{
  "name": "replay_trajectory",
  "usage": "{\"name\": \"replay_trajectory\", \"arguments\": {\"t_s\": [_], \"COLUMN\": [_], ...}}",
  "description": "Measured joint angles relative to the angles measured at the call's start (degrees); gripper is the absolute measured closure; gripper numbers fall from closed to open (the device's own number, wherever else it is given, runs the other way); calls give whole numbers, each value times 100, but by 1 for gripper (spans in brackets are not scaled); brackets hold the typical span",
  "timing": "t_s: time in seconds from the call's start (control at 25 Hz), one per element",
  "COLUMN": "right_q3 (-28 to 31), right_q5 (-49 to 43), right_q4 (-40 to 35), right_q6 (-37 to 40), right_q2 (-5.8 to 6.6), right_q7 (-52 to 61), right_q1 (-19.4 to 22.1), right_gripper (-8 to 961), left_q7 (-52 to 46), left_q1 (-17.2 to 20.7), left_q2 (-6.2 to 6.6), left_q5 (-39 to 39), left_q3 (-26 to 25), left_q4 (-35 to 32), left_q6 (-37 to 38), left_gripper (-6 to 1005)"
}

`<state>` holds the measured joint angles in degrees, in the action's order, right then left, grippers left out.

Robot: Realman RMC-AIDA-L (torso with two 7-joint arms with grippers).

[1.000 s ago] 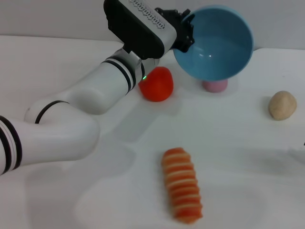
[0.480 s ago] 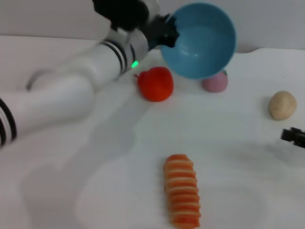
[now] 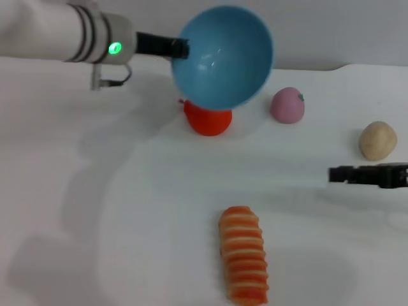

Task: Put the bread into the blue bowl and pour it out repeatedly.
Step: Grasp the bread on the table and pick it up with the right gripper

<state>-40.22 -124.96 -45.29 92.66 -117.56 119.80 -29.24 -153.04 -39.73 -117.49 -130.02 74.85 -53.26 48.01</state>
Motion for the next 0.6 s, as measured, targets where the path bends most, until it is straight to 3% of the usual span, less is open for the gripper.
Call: {"name": "replay_trajectory", "arguments": {"t_s": [0.12, 0.16, 0.24, 0.28, 0.6], "right_q3": [-788, -788, -1384, -1384, -3163], "right_q5": [-462, -462, -837, -837, -904], "right_q4": [-189, -189, -156, -156, -82], "right_q6": [-7, -7, -41, -41, -666], "right_q2": [-49, -49, -85, -85, -133], "right_q7": [919, 919, 1572, 1572, 2591], "right_q1": [-373, -373, -723, -723, -1125], "right_gripper": [466, 466, 466, 466, 466], "left_q7": [-168, -236, -263, -380, -563], "left_q1": [-56, -71, -69, -2, 604], "left_q2": [34, 36, 37, 17, -13], "left_q5": [-527, -792, -901, -1371, -1640], "left_q3": [-615, -820, -890, -1111, -1168], "left_q4": [-179, -291, -349, -682, -1581], "left_q6": [1193, 1657, 1832, 2504, 3112], "left_gripper": [980, 979, 978, 977, 974]}}
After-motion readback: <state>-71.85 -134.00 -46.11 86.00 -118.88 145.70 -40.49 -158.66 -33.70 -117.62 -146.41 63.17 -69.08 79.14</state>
